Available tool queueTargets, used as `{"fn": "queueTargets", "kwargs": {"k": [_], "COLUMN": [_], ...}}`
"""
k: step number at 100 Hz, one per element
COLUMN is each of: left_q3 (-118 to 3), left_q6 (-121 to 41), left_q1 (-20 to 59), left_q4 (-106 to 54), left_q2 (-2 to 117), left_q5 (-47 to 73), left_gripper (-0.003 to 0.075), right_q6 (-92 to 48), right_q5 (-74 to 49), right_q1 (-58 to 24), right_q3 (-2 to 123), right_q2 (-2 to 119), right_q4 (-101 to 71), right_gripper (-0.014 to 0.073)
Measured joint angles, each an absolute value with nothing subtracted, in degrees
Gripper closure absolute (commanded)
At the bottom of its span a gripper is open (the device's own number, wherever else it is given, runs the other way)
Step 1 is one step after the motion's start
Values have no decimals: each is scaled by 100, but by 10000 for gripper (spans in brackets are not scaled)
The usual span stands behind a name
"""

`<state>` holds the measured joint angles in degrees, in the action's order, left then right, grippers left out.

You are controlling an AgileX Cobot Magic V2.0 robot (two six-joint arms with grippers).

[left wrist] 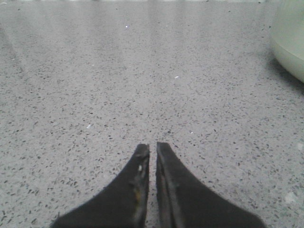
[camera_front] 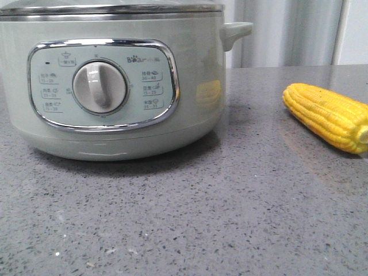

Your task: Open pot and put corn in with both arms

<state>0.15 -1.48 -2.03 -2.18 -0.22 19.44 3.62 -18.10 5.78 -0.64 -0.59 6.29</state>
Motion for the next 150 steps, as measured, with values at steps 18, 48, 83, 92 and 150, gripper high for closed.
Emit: {"fn": "queueTargets", "kwargs": {"k": [18,48,83,92,150], "left_q3": [15,15,15,15,15], "left_q6": [-148,-148,-148,-148,-148], "left_q1": [-203,-203,-203,-203,-203], "left_q4": [-218,-218,-218,-208,266], "left_q2": [-22,-22,-22,-22,-22], "left_q5": [1944,1944,1944,1944,1922], "left_gripper": [741,741,741,741,741], "right_q6": [362,362,362,362,362], "right_q5": [-1810,-1810,-1810,-1810,-1810], "right_q1": [578,578,578,578,578], "right_q3": [-64,-64,-64,-64,-64], "right_q2": [-59,-59,-59,-59,-59], "right_q4": [629,629,629,629,629], "right_gripper": [610,610,610,610,610]}}
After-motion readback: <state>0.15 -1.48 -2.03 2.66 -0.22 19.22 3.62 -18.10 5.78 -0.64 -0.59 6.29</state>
